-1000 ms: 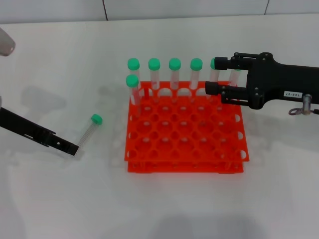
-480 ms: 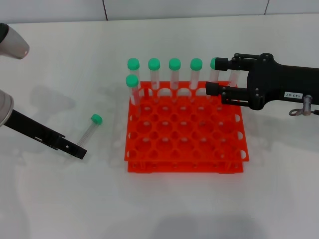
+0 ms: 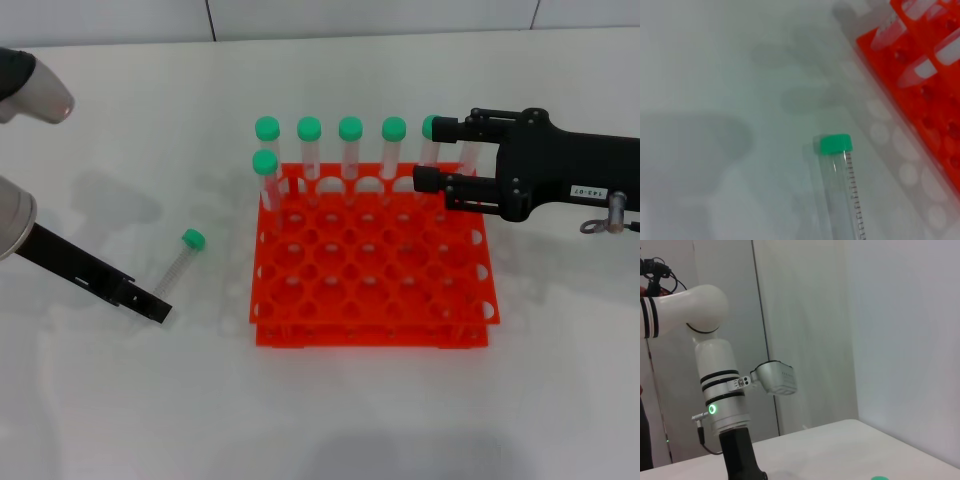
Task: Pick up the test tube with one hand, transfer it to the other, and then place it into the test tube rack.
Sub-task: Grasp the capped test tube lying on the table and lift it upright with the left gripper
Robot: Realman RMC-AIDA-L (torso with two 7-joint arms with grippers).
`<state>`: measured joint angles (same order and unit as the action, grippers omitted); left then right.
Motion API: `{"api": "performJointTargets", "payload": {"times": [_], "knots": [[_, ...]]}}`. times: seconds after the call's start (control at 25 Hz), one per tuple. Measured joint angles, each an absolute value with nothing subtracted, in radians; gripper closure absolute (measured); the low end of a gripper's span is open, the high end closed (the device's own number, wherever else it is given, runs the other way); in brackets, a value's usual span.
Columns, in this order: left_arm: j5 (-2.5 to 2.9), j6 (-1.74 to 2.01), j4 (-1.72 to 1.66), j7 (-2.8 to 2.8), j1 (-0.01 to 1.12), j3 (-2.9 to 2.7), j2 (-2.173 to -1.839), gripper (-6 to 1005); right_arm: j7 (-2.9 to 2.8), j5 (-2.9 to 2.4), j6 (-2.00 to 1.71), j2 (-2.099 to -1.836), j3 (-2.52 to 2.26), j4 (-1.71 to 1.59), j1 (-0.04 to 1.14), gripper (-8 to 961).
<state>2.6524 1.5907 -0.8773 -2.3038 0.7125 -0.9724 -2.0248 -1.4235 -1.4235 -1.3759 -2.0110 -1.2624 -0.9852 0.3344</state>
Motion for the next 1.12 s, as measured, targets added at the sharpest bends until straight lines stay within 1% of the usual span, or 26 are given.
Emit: {"api": "performJointTargets", "payload": {"times": [1.12], "knots": [[2.667,1.57,-0.861,-2.301,0.726,-0.982,-2.029,335,-1.42,-1.424,-1.373,-2.011,-1.262,-0.971,0.333,319]]}}
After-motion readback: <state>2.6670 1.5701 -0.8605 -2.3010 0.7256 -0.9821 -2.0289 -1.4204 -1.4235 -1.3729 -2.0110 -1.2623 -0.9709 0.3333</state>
